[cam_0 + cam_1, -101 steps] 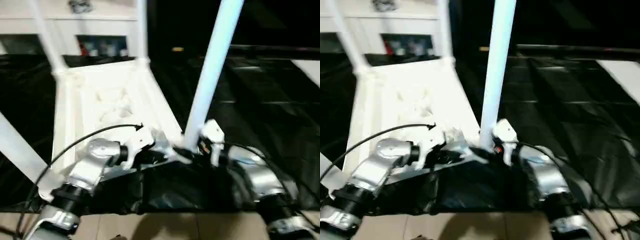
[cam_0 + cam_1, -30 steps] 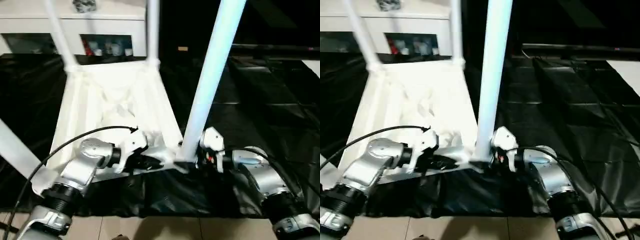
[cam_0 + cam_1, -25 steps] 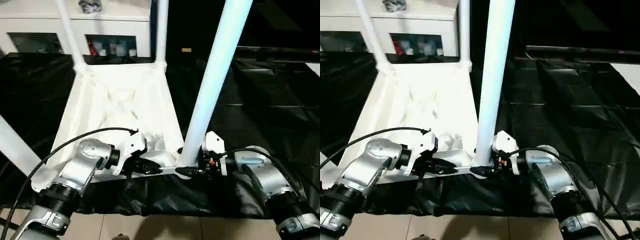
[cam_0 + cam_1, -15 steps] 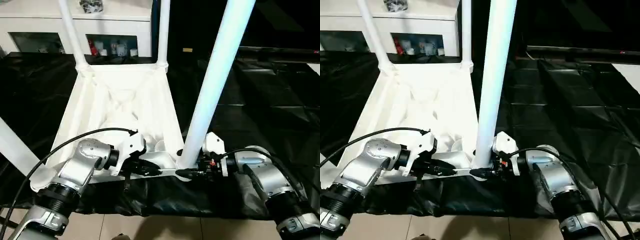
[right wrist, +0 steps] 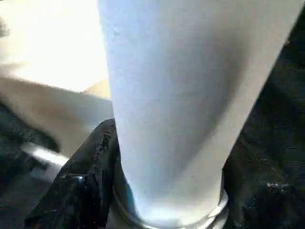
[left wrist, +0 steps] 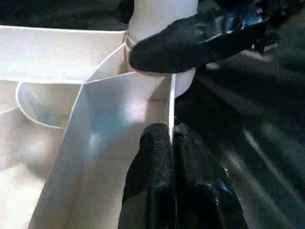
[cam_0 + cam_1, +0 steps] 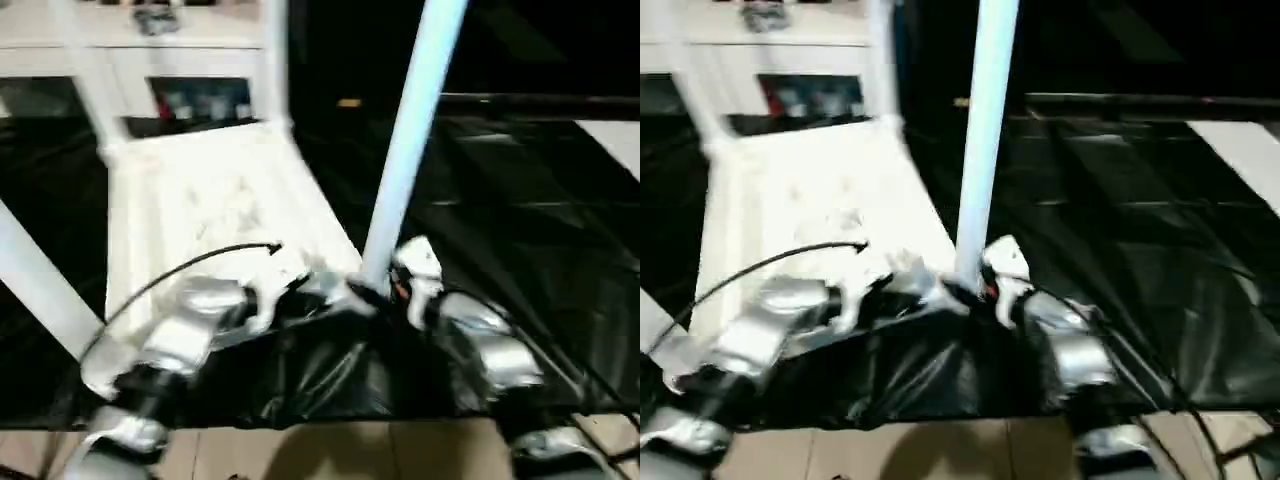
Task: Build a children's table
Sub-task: Rotate leg to tighten
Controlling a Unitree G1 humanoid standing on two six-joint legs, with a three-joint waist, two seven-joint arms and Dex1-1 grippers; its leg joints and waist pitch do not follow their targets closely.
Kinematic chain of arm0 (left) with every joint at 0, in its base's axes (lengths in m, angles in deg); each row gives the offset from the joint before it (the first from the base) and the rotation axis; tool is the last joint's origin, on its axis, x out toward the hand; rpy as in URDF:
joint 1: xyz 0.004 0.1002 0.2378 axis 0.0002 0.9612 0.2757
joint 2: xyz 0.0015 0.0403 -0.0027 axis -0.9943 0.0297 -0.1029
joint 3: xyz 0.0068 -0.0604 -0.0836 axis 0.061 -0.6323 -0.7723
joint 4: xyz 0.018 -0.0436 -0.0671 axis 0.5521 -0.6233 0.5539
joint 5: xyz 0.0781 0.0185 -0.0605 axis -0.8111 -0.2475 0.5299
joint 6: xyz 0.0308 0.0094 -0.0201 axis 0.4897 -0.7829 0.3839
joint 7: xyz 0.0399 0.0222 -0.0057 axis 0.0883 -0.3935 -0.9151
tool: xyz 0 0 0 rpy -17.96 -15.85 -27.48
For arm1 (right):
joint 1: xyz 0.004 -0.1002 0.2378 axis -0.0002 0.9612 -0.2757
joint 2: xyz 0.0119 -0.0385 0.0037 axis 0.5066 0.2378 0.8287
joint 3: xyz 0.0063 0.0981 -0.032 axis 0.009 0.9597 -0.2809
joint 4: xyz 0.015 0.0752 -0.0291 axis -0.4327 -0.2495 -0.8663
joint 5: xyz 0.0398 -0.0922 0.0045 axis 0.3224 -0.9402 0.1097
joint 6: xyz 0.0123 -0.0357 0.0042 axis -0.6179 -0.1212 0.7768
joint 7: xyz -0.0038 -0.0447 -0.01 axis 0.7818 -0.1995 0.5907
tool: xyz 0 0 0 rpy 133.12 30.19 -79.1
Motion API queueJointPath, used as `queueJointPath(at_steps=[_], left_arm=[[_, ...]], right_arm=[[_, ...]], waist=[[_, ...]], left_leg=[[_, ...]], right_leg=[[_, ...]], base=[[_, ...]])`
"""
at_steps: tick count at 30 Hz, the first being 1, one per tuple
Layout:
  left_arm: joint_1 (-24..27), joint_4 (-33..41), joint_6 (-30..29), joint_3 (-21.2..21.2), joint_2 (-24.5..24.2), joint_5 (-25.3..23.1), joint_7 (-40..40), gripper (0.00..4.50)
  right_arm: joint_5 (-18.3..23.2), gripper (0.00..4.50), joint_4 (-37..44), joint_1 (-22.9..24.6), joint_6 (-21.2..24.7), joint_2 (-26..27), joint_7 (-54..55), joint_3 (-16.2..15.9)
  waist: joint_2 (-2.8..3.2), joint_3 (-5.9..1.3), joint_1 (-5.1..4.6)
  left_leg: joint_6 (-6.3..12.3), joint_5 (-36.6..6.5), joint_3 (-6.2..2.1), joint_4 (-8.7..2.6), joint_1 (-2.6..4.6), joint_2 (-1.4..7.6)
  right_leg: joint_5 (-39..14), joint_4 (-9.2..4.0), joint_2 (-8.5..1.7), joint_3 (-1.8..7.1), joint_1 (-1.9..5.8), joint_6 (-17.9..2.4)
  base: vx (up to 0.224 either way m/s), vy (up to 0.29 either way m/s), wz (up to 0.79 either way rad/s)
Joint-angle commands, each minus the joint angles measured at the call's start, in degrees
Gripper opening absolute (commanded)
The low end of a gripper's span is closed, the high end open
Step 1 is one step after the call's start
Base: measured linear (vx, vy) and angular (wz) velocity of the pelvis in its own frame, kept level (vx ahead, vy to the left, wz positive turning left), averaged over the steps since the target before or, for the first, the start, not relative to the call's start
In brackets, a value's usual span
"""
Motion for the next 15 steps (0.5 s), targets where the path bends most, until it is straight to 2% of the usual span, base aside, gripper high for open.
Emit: queueJointPath(at_steps=[1, 3, 4, 6, 8, 12, 14, 15], left_arm=[[-2.0, 0.6, -0.8, 1.6, 5.5, 0.7, -4.7, 0.0], [-1.8, 0.9, -0.8, 1.9, 6.7, 0.6, -5.2, 0.0], [-1.8, 0.9, -0.8, 1.9, 6.7, 0.6, -5.2, 0.0], [-1.6, 1.0, -0.4, 2.5, 6.9, 0.2, -4.6, 0.0], [-1.2, 1.4, 0.1, 2.9, 6.1, 0.4, -3.0, 0.0], [-0.1, 2.9, 1.4, 3.5, 3.1, 1.7, 2.3, 0.0], [0.0, 3.1, 1.4, 3.5, 2.6, 2.0, 3.2, 0.0], [0.2, 3.5, 2.1, 3.8, 1.0, 2.5, 5.8, 0.0]], right_arm=[[-1.8, 2.66, -2.8, 0.3, 2.8, 5.4, 3.6, -3.6], [-2.3, 2.66, -2.7, 0.2, 1.5, 6.4, 2.6, -4.7], [-2.3, 2.66, -2.7, 0.2, 1.5, 6.4, 2.6, -4.7], [-2.3, 3.36, -3.0, -0.1, 0.3, 7.3, 3.5, -4.0], [-1.6, 3.36, -2.1, -0.1, 0.6, 7.0, 2.3, -3.6], [-0.2, 3.88, 1.1, 0.6, 0.4, 4.3, -2.7, -4.3], [0.2, 3.88, 1.6, 0.7, 0.4, 3.6, -4.1, -4.5], [0.4, 3.88, 2.4, 1.0, -0.5, 1.6, -7.9, -5.2]], waist=[[-0.18, -2.48, 0.15], [-0.15, -2.53, 0.17], [-0.16, -2.66, 0.19], [-0.11, -2.64, 0.15], [-0.03, -2.65, 0.15], [0.01, -2.82, 0.07], [0.0, -3.02, 0.2], [0.05, -3.17, 0.31]], left_leg=[[-0.15, -20.5, -0.48, -4.24, 0.08, 0.65], [0.02, -21.0, -0.55, -4.23, 0.16, 0.65], [0.37, -20.4, -0.5, -4.25, 0.08, 0.71], [0.69, -20.2, -0.45, -4.36, -0.13, 0.77], [0.85, -20.2, -0.44, -4.42, -0.13, 0.77], [1.35, -18.9, -0.3, -4.37, -0.31, 0.84], [1.66, -17.0, -0.21, -4.25, -0.3, 0.94], [2.0, -15.2, -0.15, -4.13, -0.39, 0.89]], right_leg=[[-30.8, -5.66, -2.57, 1.63, 1.66, -5.5], [-31.0, -5.81, -2.62, 1.57, 1.64, -5.2], [-29.0, -5.64, -2.57, 1.69, 1.72, -5.6], [-26.7, -5.4, -2.46, 1.73, 1.8, -6.2], [-26.3, -5.39, -2.5, 1.75, 1.85, -6.4], [-22.4, -4.98, -2.45, 1.9, 2.14, -7.7], [-19.4, -4.61, -2.52, 2.01, 2.32, -8.7], [-16.6, -4.29, -2.45, 2.01, 2.5, -9.6]], base=[[0.0, 0.0, 0.0], [0.0, 0.0, 0.0], [0.0, 0.0, 0.0], [0.0, 0.0, 0.0], [0.0, 0.0, 0.0], [0.0, 0.0, 0.0], [0.0, 0.0, 0.0], [0.0, 0.0, 0.0]])
